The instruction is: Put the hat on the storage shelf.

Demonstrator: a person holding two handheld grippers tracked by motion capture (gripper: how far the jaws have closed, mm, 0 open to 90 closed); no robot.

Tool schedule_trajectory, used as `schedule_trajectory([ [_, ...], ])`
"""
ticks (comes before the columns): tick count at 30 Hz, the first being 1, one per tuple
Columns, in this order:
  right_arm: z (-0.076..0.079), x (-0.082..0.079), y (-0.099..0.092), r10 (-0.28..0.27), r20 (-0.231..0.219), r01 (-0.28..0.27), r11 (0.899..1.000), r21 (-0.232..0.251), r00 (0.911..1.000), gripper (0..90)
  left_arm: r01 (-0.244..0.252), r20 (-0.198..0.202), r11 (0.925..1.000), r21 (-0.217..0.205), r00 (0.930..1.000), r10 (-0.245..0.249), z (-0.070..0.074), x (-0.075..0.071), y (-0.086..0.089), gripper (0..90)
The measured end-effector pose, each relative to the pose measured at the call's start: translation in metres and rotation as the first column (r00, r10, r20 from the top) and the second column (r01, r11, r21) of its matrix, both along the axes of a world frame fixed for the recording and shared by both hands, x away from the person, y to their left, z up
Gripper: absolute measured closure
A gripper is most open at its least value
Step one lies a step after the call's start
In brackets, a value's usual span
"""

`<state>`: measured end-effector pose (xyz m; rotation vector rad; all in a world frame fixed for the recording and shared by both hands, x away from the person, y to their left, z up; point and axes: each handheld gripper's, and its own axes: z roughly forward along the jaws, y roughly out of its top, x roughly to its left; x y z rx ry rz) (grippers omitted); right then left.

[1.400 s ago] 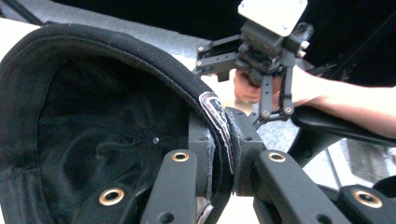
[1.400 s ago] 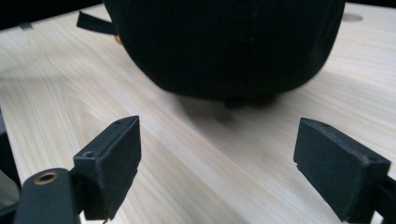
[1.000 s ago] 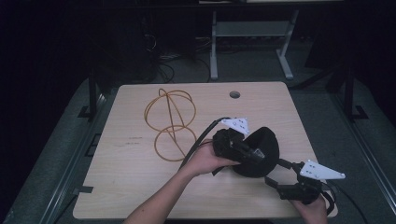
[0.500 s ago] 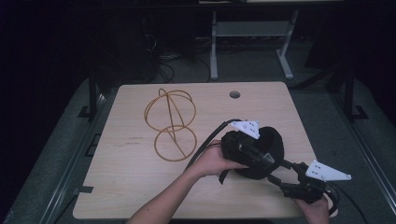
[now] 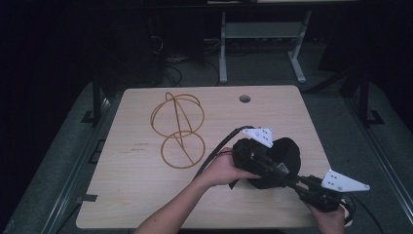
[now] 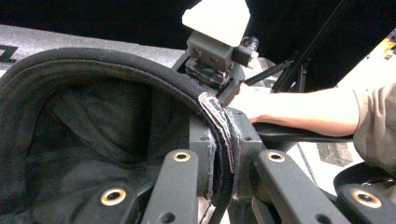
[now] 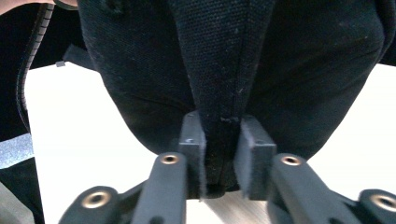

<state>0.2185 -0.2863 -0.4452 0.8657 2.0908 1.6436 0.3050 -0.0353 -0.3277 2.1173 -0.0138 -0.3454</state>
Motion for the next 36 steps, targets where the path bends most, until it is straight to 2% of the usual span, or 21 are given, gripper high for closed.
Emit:
schedule_trajectory([
  [5,0.001,-0.001,0.000,0.004,-0.012,-0.004,1.000,-0.003,0.9999,82.5,-0.016,0.000,0.9999,0.000,0.9999,0.016,-0.002,0.002,0.005,81.8],
  [8,0.002,-0.001,0.000,0.003,-0.023,-0.003,1.000,-0.014,0.9997,83.8,-0.053,0.028,0.9984,0.021,0.9982,0.053,-0.006,0.002,0.014,79.2],
  [12,0.004,-0.001,0.002,0.006,-0.019,-0.006,1.000,-0.022,0.9998,84.5,-0.085,0.071,0.9953,0.048,0.9942,0.081,-0.004,-0.001,0.022,71.2],
  [13,0.004,-0.001,0.002,0.006,-0.019,-0.006,1.000,-0.022,0.9998,84.5,-0.085,0.071,0.9953,0.048,0.9942,0.081,-0.004,-0.001,0.022,68.1],
  [14,0.006,-0.001,0.003,0.008,-0.016,-0.008,1.000,-0.027,0.9998,84.8,-0.107,0.107,0.9926,0.057,0.9892,0.101,-0.002,-0.003,0.026,64.1],
  [15,0.006,-0.001,0.003,0.008,-0.016,-0.008,1.000,-0.027,0.9998,84.8,-0.107,0.107,0.9926,0.057,0.9892,0.101,-0.002,-0.003,0.026,62.1],
  [17,0.006,-0.001,0.002,0.006,-0.024,-0.007,1.000,-0.020,0.9997,85.5,-0.139,0.148,0.9878,0.070,0.9808,0.128,0.000,-0.006,0.034,58.5],
  [20,0.007,0.000,0.001,-0.001,-0.035,0.001,1.000,-0.010,0.9994,85.7,-0.160,0.175,0.9840,0.079,0.9739,0.144,0.000,-0.009,0.043,55.5],
  [21,0.007,0.000,0.001,-0.001,-0.035,0.001,1.000,-0.010,0.9994,85.7,-0.160,0.175,0.9840,0.079,0.9739,0.144,0.000,-0.009,0.043,54.3],
  [22,0.007,0.001,0.000,0.005,-0.040,-0.005,1.000,-0.011,0.9992,85.9,-0.183,0.192,0.9800,0.079,0.9675,0.165,0.000,-0.011,0.050,53.7],
  [24,0.009,0.002,-0.001,0.004,-0.045,-0.005,1.000,-0.015,0.9990,86.0,-0.189,0.194,0.9788,0.079,0.9660,0.171,-0.001,-0.012,0.053,52.3],
  [26,0.011,0.002,-0.003,0.004,-0.046,-0.004,1.000,-0.007,0.9989,86.1,-0.214,0.217,0.9736,0.078,0.9568,0.193,-0.003,-0.014,0.065,50.5],
  [27,0.011,0.002,-0.003,0.004,-0.046,-0.004,1.000,-0.007,0.9989,86.1,-0.214,0.217,0.9736,0.078,0.9568,0.193,-0.003,-0.014,0.065,50.5],
  [30,0.013,0.003,-0.008,-0.003,-0.050,0.003,1.000,-0.002,0.9987,86.1,-0.243,0.230,0.9663,0.084,0.9484,0.219,-0.009,-0.016,0.080,50.0],
  [33,0.014,0.004,-0.010,-0.007,-0.055,0.007,1.000,-0.003,0.9985,86.2,-0.259,0.227,0.9620,0.087,0.9454,0.234,-0.013,-0.016,0.087,49.4],
  [34,0.017,0.004,-0.012,-0.012,-0.056,0.011,1.000,-0.012,0.9984,86.3,-0.274,0.231,0.9576,0.090,0.9410,0.247,-0.016,-0.017,0.094,49.0],
  [36,0.020,0.005,-0.014,-0.006,-0.059,0.005,1.000,-0.022,0.9982,86.3,-0.277,0.232,0.9559,0.096,0.9401,0.250,-0.018,-0.018,0.097,48.4],
])
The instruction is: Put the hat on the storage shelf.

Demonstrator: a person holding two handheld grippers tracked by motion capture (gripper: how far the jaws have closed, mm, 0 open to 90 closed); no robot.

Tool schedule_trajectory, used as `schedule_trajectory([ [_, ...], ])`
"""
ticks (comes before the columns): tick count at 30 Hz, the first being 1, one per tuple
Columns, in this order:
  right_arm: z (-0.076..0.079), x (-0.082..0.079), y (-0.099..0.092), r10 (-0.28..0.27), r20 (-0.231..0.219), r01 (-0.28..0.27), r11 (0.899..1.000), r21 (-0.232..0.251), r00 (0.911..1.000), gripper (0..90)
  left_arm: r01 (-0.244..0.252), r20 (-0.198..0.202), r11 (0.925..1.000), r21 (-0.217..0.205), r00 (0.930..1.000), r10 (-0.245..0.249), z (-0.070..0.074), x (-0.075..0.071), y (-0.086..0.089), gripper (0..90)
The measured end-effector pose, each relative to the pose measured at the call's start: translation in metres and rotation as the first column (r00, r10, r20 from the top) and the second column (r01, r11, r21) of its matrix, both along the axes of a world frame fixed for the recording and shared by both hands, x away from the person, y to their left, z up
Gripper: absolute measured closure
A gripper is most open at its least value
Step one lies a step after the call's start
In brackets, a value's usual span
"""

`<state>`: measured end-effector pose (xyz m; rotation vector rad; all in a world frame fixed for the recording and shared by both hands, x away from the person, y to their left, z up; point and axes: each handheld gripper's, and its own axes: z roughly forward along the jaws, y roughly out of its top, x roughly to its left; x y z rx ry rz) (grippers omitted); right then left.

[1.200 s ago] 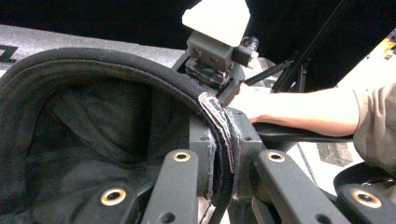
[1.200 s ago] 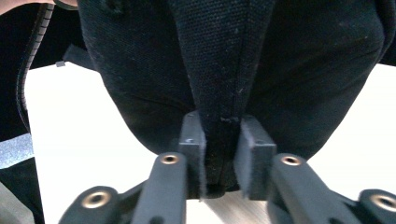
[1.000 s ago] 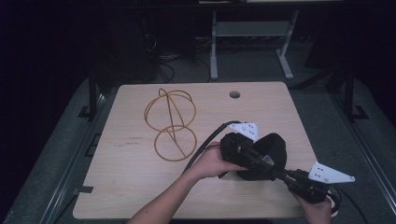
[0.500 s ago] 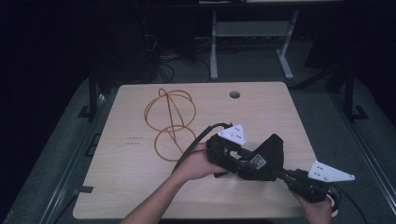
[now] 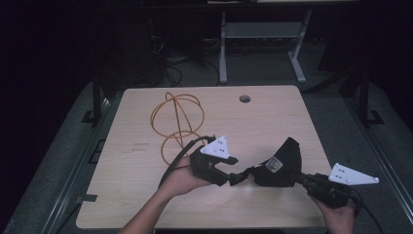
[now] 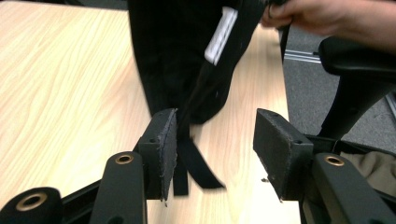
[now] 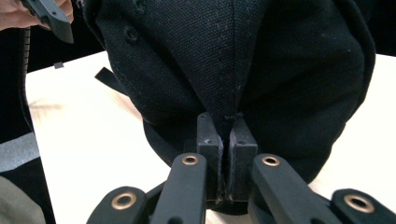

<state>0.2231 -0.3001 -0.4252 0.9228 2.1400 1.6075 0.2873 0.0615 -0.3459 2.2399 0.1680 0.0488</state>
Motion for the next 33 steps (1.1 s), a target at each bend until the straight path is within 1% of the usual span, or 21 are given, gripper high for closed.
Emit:
schedule_trajectory([
  [2,0.004,0.001,-0.001,0.003,-0.005,-0.003,1.000,-0.006,1.0000,86.4,-0.020,0.015,0.9997,0.013,0.9997,0.020,-0.006,-0.003,0.008,47.6],
  [3,0.006,0.003,-0.002,0.004,-0.008,-0.004,1.000,-0.006,1.0000,86.4,-0.020,0.015,0.9997,0.013,0.9997,0.020,-0.006,-0.003,0.008,47.5],
  [5,0.011,0.006,-0.002,0.006,-0.007,-0.006,1.000,-0.009,1.0000,86.4,-0.036,0.016,0.9992,0.018,0.9992,0.035,-0.012,-0.005,0.017,46.9],
  [10,0.027,0.015,0.001,0.014,-0.009,-0.014,0.999,-0.036,0.9999,86.4,-0.067,0.013,0.9976,0.019,0.9977,0.066,-0.024,-0.008,0.033,45.5],
  [11,0.027,0.015,0.001,0.014,-0.009,-0.014,0.999,-0.036,0.9999,86.4,-0.067,0.013,0.9976,0.019,0.9977,0.066,-0.024,-0.008,0.033,45.0],
  [12,0.034,0.018,0.002,0.022,-0.007,-0.022,0.999,-0.047,0.9997,86.4,-0.076,0.014,0.9970,0.016,0.9971,0.075,-0.028,-0.010,0.039,44.4],
  [13,0.034,0.018,0.002,0.022,-0.007,-0.022,0.999,-0.047,0.9997,86.4,-0.076,0.014,0.9970,0.016,0.9971,0.075,-0.028,-0.010,0.039,44.1],
  [14,0.040,0.022,0.004,0.029,-0.007,-0.029,0.998,-0.058,0.9996,86.4,-0.084,0.019,0.9964,0.014,0.9963,0.084,-0.031,-0.011,0.044,43.8],
  [15,0.042,0.024,0.004,0.030,-0.008,-0.031,0.998,-0.061,0.9995,86.4,-0.086,0.018,0.9963,0.012,0.9962,0.085,-0.034,-0.012,0.046,43.7],
  [16,0.046,0.026,0.005,0.035,-0.009,-0.035,0.997,-0.066,0.9994,86.4,-0.090,0.022,0.9958,0.018,0.9957,0.089,-0.036,-0.013,0.048,43.4],
  [17,0.046,0.026,0.005,0.035,-0.009,-0.035,0.997,-0.066,0.9994,86.4,-0.090,0.022,0.9958,0.018,0.9957,0.089,-0.036,-0.013,0.048,43.1],
  [19,0.053,0.031,0.007,0.041,-0.011,-0.042,0.997,-0.069,0.9991,86.4,-0.094,0.026,0.9953,0.026,0.9953,0.093,-0.041,-0.015,0.051,42.5],
  [20,0.055,0.033,0.008,0.044,-0.012,-0.045,0.996,-0.074,0.9990,86.4,-0.098,0.029,0.9949,0.025,0.9949,0.097,-0.046,-0.017,0.053,42.3],
  [21,0.055,0.033,0.008,0.044,-0.012,-0.045,0.996,-0.074,0.9990,86.4,-0.098,0.029,0.9949,0.025,0.9949,0.097,-0.046,-0.017,0.053,41.9],
  [22,0.060,0.035,0.010,0.050,-0.015,-0.051,0.995,-0.080,0.9986,86.4,-0.097,0.021,0.9947,0.033,0.9951,0.097,-0.052,-0.017,0.054,41.4],
  [24,0.065,0.038,0.011,0.053,-0.015,-0.054,0.995,-0.082,0.9985,86.4,-0.109,0.020,0.9933,0.038,0.9939,0.108,-0.056,-0.018,0.054,40.9],
  [27,0.069,0.040,0.013,0.058,-0.014,-0.059,0.995,-0.083,0.9982,86.4,-0.106,0.027,0.9935,0.042,0.9941,0.105,-0.058,-0.016,0.055,39.9],
  [28,0.074,0.042,0.014,0.061,-0.016,-0.063,0.994,-0.088,0.9980,86.4,-0.116,0.032,0.9926,0.035,0.9928,0.115,-0.060,-0.016,0.056,39.3],
  [30,0.080,0.044,0.015,0.061,-0.016,-0.062,0.994,-0.091,0.9980,86.4,-0.122,0.036,0.9921,0.031,0.9921,0.120,-0.061,-0.016,0.057,38.4],
  [32,0.086,0.047,0.016,0.064,-0.012,-0.065,0.994,-0.092,0.9979,86.4,-0.128,0.032,0.9913,0.029,0.9914,0.127,-0.064,-0.016,0.059,37.6],
  [33,0.086,0.047,0.016,0.064,-0.012,-0.065,0.994,-0.092,0.9979,86.4,-0.128,0.032,0.9913,0.029,0.9914,0.127,-0.064,-0.016,0.059,37.4],
])
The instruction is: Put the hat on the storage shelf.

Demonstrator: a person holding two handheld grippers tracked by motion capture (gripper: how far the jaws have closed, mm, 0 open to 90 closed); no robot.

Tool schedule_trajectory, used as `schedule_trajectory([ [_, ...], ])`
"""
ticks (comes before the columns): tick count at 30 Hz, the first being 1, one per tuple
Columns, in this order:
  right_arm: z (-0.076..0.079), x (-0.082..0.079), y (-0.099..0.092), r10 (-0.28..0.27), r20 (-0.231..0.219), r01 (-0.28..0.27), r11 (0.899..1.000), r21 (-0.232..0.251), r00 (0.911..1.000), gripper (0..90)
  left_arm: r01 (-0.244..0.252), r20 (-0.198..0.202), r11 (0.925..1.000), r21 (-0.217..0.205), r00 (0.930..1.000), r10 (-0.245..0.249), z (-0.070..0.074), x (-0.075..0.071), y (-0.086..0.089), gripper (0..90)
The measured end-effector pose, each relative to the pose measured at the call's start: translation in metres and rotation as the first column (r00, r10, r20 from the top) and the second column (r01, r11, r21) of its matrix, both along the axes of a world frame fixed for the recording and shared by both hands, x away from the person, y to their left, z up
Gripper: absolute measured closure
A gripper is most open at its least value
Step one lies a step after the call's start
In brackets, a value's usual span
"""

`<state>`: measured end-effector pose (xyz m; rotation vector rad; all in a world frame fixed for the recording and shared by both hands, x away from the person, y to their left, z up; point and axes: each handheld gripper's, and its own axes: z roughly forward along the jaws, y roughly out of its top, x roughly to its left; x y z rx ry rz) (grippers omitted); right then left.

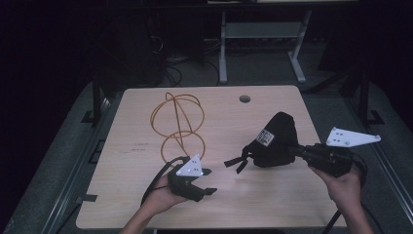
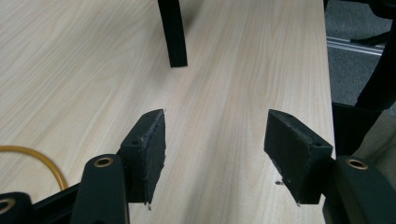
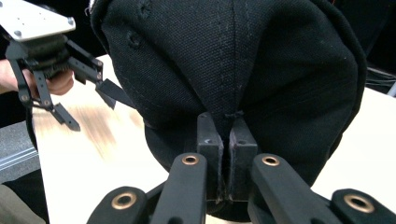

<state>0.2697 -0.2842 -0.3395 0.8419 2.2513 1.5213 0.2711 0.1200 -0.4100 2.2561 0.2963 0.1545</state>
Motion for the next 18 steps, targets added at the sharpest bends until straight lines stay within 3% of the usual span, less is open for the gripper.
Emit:
schedule_trajectory([
  [8,0.026,0.012,0.013,0.022,-0.002,-0.022,1.000,-0.021,0.9998,86.3,-0.014,0.002,0.9997,0.021,0.9999,0.013,-0.006,-0.002,0.000,34.9],
  [18,0.052,0.026,0.029,0.060,0.019,-0.059,0.998,-0.023,0.9980,86.3,-0.029,0.014,0.9995,0.012,0.9995,0.029,-0.009,-0.001,0.002,31.5],
])
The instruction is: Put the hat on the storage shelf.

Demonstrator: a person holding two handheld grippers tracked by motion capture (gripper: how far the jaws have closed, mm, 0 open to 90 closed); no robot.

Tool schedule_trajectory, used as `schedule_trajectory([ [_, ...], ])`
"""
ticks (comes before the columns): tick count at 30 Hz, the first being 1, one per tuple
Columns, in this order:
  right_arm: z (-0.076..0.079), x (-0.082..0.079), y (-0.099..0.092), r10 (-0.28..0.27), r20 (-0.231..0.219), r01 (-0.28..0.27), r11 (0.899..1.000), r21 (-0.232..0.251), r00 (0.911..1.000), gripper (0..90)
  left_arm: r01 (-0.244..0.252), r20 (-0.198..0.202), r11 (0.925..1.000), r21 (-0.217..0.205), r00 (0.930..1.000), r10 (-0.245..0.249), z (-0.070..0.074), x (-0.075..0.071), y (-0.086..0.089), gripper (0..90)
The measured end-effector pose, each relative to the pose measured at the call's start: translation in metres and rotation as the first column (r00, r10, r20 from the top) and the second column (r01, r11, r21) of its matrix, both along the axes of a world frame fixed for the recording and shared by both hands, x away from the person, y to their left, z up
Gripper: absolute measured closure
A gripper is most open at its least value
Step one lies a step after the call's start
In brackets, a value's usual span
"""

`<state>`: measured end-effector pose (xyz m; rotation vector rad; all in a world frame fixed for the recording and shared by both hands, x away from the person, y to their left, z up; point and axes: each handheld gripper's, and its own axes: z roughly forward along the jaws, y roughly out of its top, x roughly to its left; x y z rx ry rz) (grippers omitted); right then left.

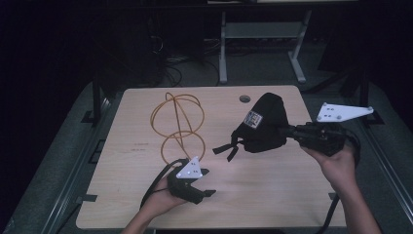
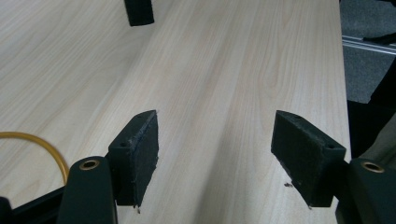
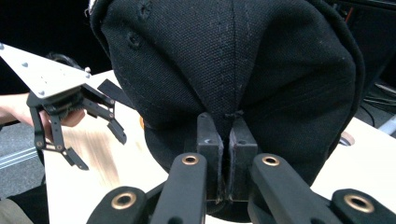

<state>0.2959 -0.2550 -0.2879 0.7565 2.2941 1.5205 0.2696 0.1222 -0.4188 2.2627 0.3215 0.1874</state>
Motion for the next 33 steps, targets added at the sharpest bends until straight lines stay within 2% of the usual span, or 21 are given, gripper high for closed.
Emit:
schedule_trajectory([
  [9,0.016,0.012,0.018,0.032,0.014,-0.031,0.999,-0.006,0.9994,86.3,-0.004,0.014,1.0000,-0.006,0.9999,0.004,0.000,0.001,0.002,30.3],
  [20,0.029,0.024,0.035,0.062,0.017,-0.061,0.998,-0.006,0.9980,86.2,-0.010,0.005,0.9999,-0.005,0.9999,0.010,-0.001,0.002,0.003,29.9],
  [33,0.051,0.039,0.067,0.115,0.026,-0.114,0.993,-0.036,0.9930,86.2,-0.011,0.003,0.9999,-0.006,0.9999,0.011,-0.002,0.003,0.004,29.9],
])
